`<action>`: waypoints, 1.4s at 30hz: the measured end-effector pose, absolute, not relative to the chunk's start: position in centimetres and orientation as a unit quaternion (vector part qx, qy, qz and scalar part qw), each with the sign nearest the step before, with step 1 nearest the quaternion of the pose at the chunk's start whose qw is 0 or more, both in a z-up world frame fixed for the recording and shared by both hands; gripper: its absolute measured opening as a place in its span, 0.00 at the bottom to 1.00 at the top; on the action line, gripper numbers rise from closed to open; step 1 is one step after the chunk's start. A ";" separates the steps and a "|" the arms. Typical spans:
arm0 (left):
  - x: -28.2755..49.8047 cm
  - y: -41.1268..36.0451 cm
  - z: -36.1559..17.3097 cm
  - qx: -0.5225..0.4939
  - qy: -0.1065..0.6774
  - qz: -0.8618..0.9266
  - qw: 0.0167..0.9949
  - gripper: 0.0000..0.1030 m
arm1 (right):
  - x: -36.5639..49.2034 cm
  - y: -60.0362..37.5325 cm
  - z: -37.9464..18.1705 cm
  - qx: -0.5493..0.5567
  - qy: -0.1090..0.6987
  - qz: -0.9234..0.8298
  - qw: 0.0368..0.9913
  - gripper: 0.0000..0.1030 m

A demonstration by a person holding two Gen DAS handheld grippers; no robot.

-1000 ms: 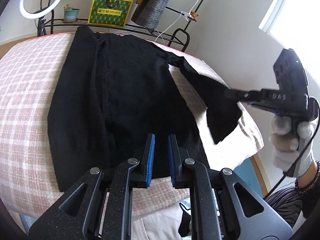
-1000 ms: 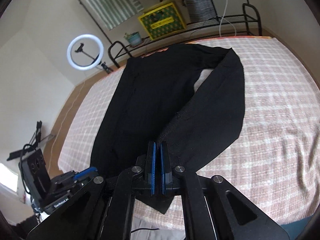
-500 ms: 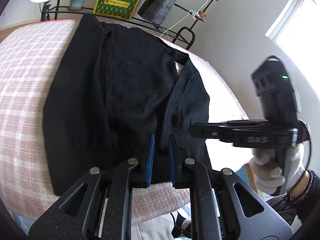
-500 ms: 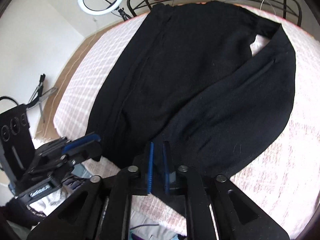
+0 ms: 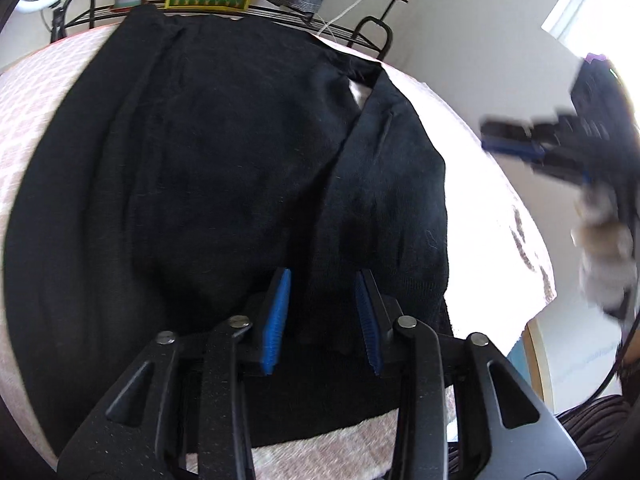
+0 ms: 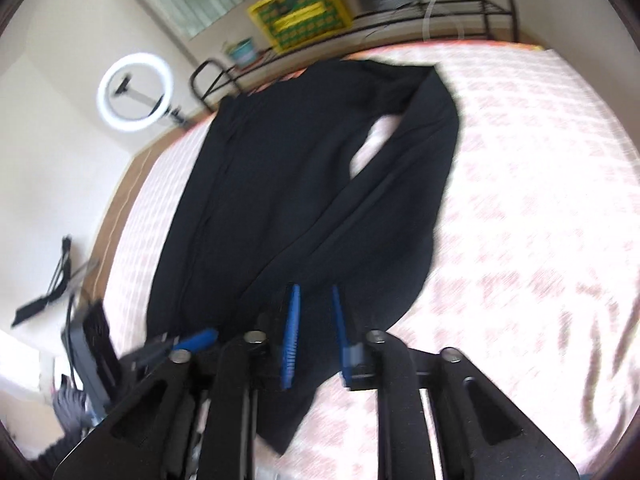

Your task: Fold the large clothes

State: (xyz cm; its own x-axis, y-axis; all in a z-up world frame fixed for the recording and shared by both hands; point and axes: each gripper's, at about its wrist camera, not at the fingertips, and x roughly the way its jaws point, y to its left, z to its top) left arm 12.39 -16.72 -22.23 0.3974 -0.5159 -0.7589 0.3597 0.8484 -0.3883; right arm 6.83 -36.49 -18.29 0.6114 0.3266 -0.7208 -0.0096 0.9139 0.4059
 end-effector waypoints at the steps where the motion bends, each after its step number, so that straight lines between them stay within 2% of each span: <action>1: 12.3 -17.1 -22.3 -0.073 0.480 -0.263 0.834 0.04 | 7.4 -37.2 -18.2 0.185 0.426 0.088 0.881 0.26; 5: 11.5 -17.8 -21.8 -0.070 0.466 -0.282 0.836 0.01 | 11.4 -39.0 -17.8 0.168 0.425 0.057 0.888 0.26; 7: 10.6 -17.8 -20.9 -0.080 0.457 -0.292 0.836 0.00 | 13.8 -39.6 -17.3 0.162 0.426 0.046 0.889 0.34; 9: 9.7 -17.8 -20.2 -0.080 0.448 -0.299 0.839 0.00 | 16.2 -40.4 -17.1 0.156 0.421 0.030 0.893 0.37; 23: 9.2 -18.6 -20.0 -0.088 0.449 -0.317 0.831 0.00 | 29.3 -46.5 -19.7 0.199 0.429 -0.058 0.879 0.37; 24: 9.2 -18.7 -20.0 -0.089 0.449 -0.320 0.830 0.00 | 29.7 -46.5 -19.9 0.194 0.433 -0.061 0.878 0.33; 25: 9.3 -18.8 -20.0 -0.092 0.449 -0.324 0.828 0.00 | 30.0 -46.4 -20.1 0.189 0.435 -0.063 0.878 0.17; 26: 9.3 -18.8 -20.1 -0.096 0.449 -0.326 0.826 0.00 | 30.5 -46.3 -20.3 0.182 0.440 -0.063 0.877 0.08; 28: 9.4 -18.8 -20.3 -0.107 0.454 -0.330 0.821 0.00 | 31.0 -46.1 -20.4 0.175 0.445 -0.065 0.876 0.01; 35: 8.7 -17.4 -20.7 -0.162 0.468 -0.332 0.803 0.00 | 30.0 -44.3 -16.6 0.139 0.407 -0.072 0.900 0.01; 42: 7.8 -15.7 -20.4 -0.194 0.470 -0.316 0.801 0.00 | 31.2 -38.0 -12.9 0.090 0.382 -0.028 0.919 0.00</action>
